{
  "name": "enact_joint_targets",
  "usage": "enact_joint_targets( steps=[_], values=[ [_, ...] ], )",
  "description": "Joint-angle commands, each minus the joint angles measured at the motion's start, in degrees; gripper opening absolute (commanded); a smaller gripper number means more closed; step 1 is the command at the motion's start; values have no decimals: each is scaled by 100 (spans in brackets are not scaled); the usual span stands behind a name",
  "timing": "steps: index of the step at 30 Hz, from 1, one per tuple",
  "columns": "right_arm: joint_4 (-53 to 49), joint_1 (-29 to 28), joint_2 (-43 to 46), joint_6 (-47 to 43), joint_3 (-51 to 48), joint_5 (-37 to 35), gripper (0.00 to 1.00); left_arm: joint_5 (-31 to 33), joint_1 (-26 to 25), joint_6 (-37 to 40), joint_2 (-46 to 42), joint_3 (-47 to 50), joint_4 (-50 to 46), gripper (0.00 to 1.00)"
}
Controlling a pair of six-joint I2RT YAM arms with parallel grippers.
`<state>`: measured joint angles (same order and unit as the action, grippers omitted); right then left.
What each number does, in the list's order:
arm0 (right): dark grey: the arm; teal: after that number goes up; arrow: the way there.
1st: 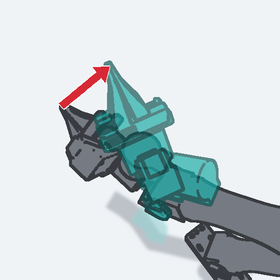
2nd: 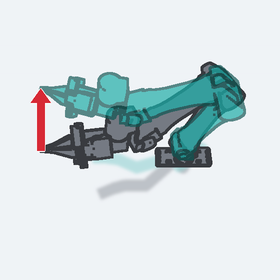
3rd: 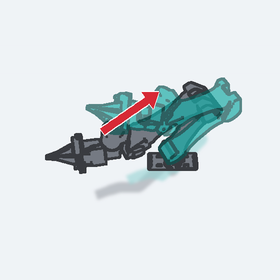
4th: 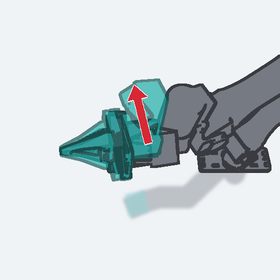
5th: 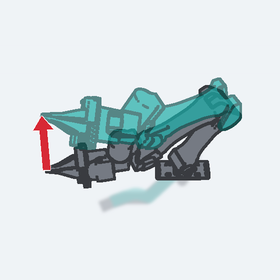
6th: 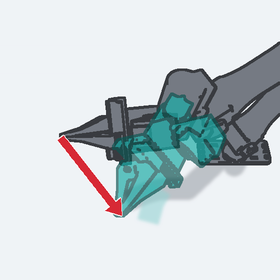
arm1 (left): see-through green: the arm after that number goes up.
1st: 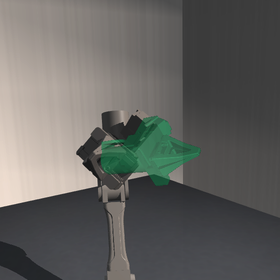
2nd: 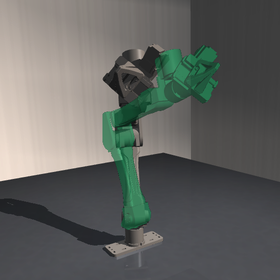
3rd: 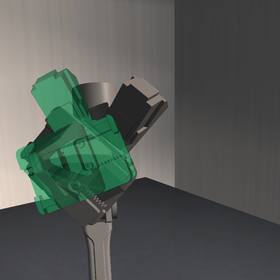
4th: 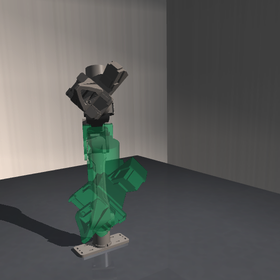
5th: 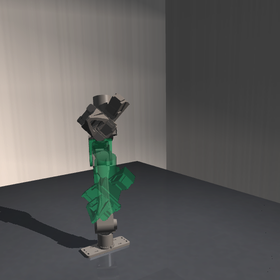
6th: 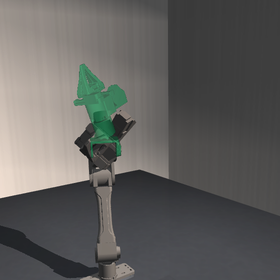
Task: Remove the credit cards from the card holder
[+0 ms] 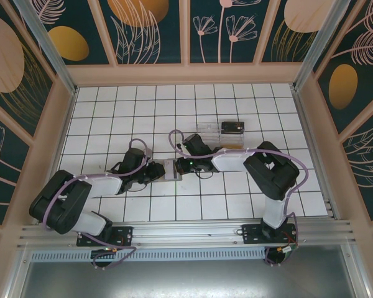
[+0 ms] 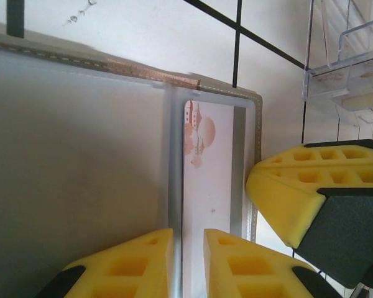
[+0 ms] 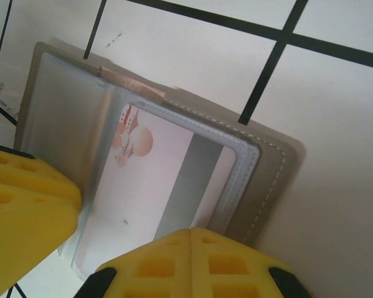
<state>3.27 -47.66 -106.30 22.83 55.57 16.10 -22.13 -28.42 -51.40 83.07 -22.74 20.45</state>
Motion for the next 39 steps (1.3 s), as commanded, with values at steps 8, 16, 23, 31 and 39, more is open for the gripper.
enact_joint_targets(
  steps=[8,16,23,31,39],
  values=[
    [-93,-112,-233,-49,103,-6,0,7,-40,-2,184,-115,74,9],
    [-255,-64,-286,2,93,-212,0,322,-35,142,-105,-117,-330,0],
    [-267,-18,-251,29,-18,-238,0,567,-23,214,-269,-81,-596,0],
    [-293,2,-218,11,-54,-265,0,614,83,379,-434,-56,-798,0],
    [-281,2,-224,-15,31,-180,0,326,99,486,-299,-147,-576,3]
  ],
)
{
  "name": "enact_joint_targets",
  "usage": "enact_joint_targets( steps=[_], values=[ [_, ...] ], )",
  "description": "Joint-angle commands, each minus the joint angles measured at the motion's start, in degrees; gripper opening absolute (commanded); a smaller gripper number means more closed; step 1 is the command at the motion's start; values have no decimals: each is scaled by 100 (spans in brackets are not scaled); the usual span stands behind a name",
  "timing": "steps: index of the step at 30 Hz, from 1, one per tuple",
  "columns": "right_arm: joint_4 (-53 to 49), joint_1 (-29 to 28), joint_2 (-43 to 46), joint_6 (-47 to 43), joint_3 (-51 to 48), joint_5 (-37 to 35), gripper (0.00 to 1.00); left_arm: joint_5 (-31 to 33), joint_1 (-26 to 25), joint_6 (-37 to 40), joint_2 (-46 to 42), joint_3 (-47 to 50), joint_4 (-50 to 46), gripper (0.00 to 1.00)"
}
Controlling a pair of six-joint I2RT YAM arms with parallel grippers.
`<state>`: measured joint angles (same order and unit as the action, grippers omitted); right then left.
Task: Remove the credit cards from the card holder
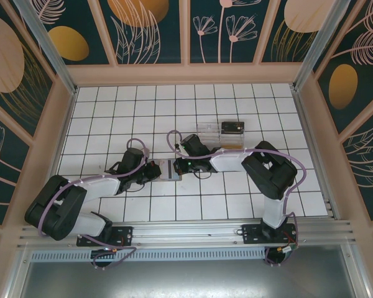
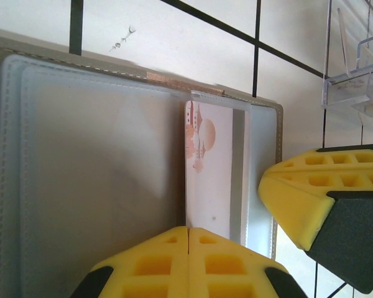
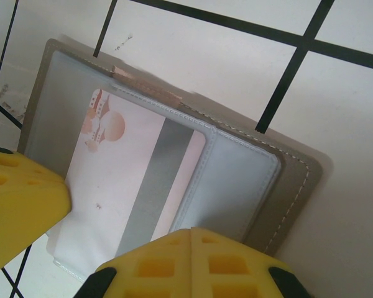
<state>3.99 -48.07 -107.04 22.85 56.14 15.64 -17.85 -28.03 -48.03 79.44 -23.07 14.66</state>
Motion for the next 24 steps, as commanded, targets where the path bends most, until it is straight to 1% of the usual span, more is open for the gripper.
enact_joint_targets(
  steps=[1,4,9,19,21,23,24],
  values=[
    [-350,36,-133,-33,-8,-116,0,-166,61,169,109,-134,96,4],
    [-375,35,-131,-53,56,-95,0,-280,60,263,255,-187,248,3],
    [-366,26,-149,-48,63,-79,0,-301,86,338,379,-207,307,3],
    [-366,26,-125,-48,4,-105,0,-347,333,390,160,-76,270,5],
    [-352,27,-127,-48,1,-97,0,-410,342,374,168,-42,326,8],
    [-346,26,-132,-48,0,-87,0,-484,342,365,211,-21,411,18],
    [-349,26,-124,-55,-3,-87,0,-536,342,356,242,-10,459,18]
  ],
)
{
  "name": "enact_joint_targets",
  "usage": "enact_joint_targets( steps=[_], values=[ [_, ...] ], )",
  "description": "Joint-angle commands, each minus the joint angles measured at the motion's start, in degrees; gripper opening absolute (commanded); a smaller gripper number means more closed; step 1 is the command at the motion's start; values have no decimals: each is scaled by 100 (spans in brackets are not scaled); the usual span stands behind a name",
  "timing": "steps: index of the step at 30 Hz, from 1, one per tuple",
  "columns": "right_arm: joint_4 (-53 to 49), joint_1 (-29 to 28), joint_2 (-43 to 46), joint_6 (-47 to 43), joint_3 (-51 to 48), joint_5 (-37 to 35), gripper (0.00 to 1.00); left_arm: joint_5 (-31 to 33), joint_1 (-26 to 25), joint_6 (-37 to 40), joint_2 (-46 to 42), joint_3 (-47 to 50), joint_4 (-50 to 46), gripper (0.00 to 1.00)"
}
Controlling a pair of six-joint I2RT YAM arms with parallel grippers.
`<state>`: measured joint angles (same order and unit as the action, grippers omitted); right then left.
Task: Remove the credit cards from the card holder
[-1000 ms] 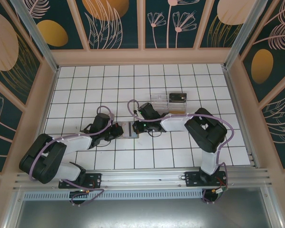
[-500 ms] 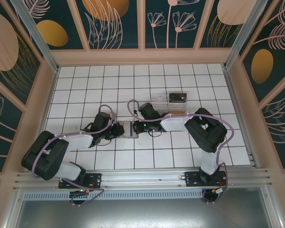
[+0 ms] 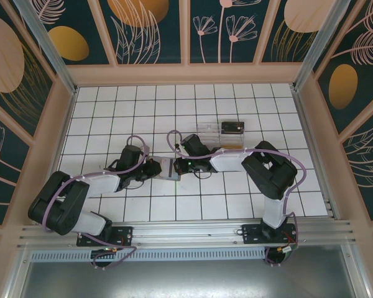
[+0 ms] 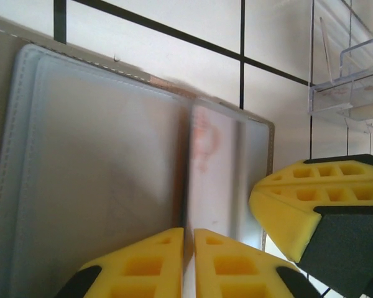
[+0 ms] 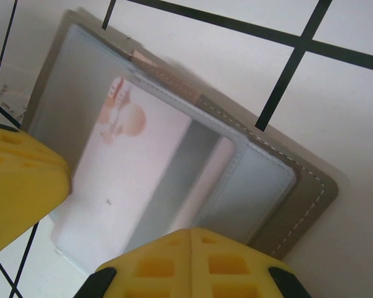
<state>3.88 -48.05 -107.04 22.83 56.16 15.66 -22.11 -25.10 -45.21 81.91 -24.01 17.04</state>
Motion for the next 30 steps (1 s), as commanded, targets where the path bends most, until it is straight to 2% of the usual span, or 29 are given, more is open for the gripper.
enact_joint_targets(
  steps=[1,6,10,18,29,30],
  values=[
    [-340,24,-134,-50,7,-89,0,-182,49,58,24,88,280,18],
    [-327,24,-134,-42,-7,-81,0,-350,49,10,136,116,426,15],
    [-336,26,-135,-32,-2,-72,0,-424,49,12,198,116,489,17],
    [-354,25,-117,-33,18,-70,1,-408,49,21,247,122,485,15],
    [-318,15,-111,-13,-6,-54,1,71,49,104,255,10,29,18],
    [-318,16,-115,-15,-2,-54,1,39,49,117,255,10,46,15]
  ],
)
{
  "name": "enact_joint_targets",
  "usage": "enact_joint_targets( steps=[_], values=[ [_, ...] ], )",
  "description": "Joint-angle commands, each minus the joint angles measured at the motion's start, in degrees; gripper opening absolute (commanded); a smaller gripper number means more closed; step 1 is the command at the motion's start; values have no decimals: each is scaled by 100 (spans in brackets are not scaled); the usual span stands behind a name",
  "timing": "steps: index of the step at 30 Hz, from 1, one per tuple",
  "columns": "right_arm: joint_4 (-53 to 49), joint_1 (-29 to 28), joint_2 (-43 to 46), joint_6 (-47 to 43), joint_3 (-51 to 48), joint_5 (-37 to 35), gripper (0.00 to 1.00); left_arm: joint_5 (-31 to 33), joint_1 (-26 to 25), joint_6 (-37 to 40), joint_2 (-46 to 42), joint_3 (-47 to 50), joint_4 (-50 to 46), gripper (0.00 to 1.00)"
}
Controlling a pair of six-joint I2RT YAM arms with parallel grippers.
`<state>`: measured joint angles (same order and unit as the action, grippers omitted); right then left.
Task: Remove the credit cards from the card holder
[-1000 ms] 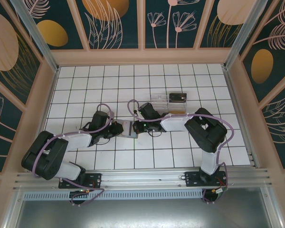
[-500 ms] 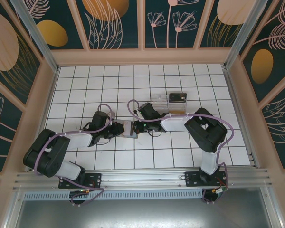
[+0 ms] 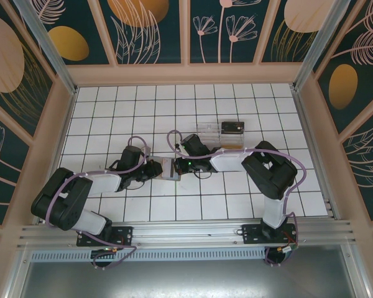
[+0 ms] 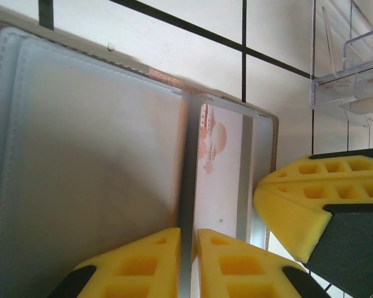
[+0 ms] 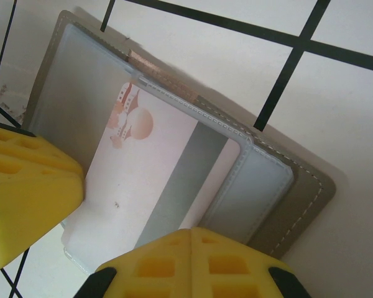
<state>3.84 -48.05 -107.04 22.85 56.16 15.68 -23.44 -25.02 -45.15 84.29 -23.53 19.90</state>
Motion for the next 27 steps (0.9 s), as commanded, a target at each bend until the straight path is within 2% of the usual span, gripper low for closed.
enact_joint_targets(
  steps=[1,2,3,5,8,12,14,18,27],
  values=[
    [-313,15,-115,-18,-9,-57,1,114,41,103,9,-30,-202,6],
    [-313,11,-116,-17,-9,-57,1,33,41,78,8,-9,-119,1],
    [-313,15,-121,-18,-1,-56,1,-7,41,57,0,6,-70,1],
    [-314,18,-124,-18,-7,-59,1,-28,41,46,-9,17,-42,4],
    [-326,15,-125,-15,-7,-57,1,-152,41,24,21,24,54,14],
    [-322,15,-130,-17,-9,-65,1,-255,41,-12,61,41,166,15],
    [-322,15,-127,-17,-14,-65,1,-270,41,-25,61,47,181,13],
    [-316,16,-97,-16,-28,-74,1,-214,41,-21,27,54,138,0],
    [-331,22,-75,-25,-83,-116,1,350,179,59,-401,50,-474,0]
  ],
)
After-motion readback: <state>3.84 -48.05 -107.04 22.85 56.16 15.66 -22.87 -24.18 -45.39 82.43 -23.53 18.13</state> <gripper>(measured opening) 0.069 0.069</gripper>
